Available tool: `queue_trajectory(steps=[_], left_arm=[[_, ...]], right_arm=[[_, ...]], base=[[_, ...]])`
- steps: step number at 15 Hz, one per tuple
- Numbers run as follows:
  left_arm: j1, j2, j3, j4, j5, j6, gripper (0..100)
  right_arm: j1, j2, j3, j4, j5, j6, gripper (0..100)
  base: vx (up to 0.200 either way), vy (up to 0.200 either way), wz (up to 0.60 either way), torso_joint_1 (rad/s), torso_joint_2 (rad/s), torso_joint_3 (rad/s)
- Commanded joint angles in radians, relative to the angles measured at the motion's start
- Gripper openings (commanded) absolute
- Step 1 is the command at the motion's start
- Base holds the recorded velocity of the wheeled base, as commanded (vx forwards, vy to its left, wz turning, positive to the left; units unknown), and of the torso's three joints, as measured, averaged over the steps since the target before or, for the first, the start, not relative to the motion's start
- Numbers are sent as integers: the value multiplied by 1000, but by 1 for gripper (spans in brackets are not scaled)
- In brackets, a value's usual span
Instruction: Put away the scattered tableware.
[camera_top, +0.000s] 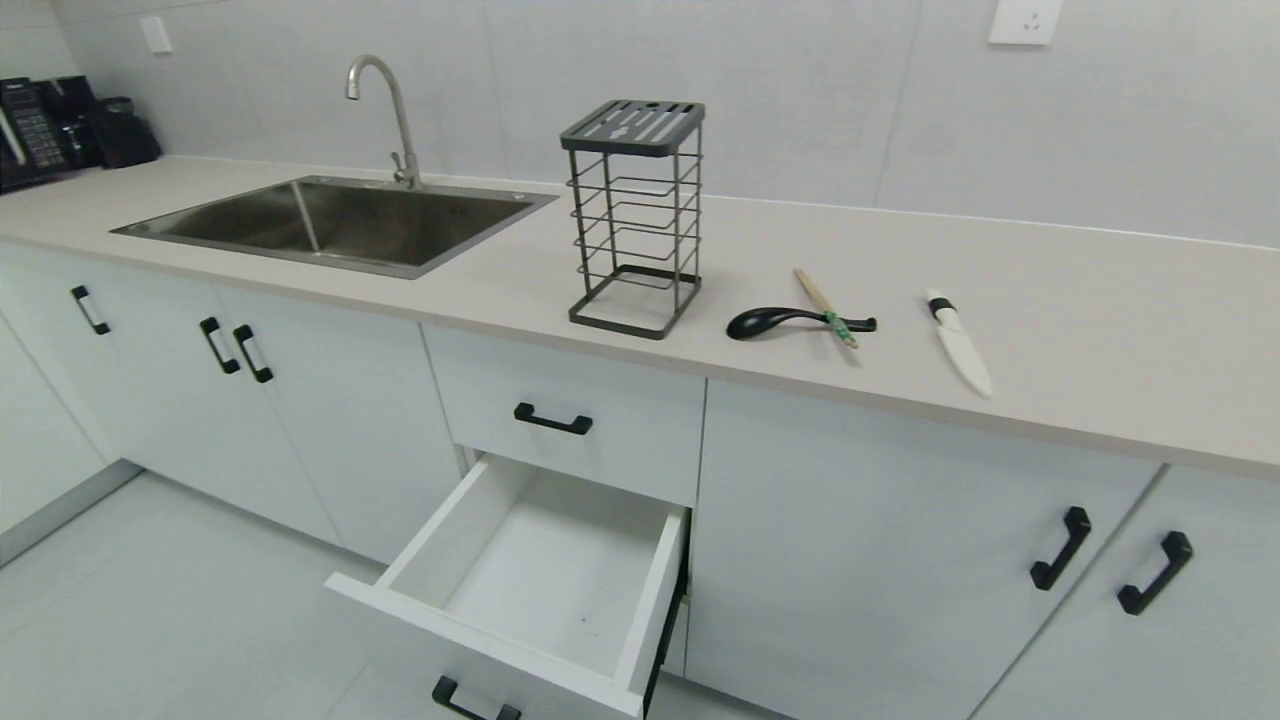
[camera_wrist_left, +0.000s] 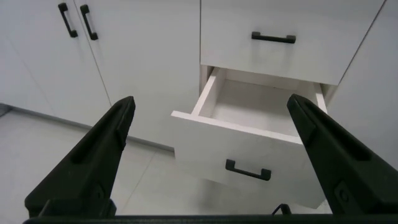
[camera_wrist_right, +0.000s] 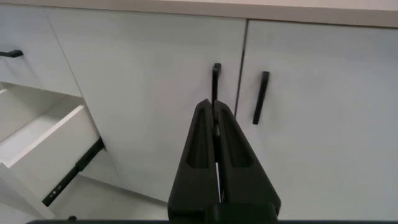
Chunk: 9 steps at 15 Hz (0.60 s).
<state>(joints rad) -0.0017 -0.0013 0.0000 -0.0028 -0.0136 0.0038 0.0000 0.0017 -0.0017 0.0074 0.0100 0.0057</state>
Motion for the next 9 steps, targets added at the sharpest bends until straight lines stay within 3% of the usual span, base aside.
queue_trajectory(steps=[1,4,7,9], left_arm=[[0,1,0,0,0,-1,100],[0,1,0,0,0,-1,100],[0,1,0,0,0,2,100],[0,1,0,0,1,1,100]], right_arm=[[0,1,0,2,1,2,0],[0,0,0,2,1,2,0],[0,1,0,2,1,3,0],[0,1,0,2,1,3,0]], base=[[0,0,0,0,0,0],[0,0,0,0,0,0],[200,0,0,4,2,1],[0,0,0,0,0,0]])
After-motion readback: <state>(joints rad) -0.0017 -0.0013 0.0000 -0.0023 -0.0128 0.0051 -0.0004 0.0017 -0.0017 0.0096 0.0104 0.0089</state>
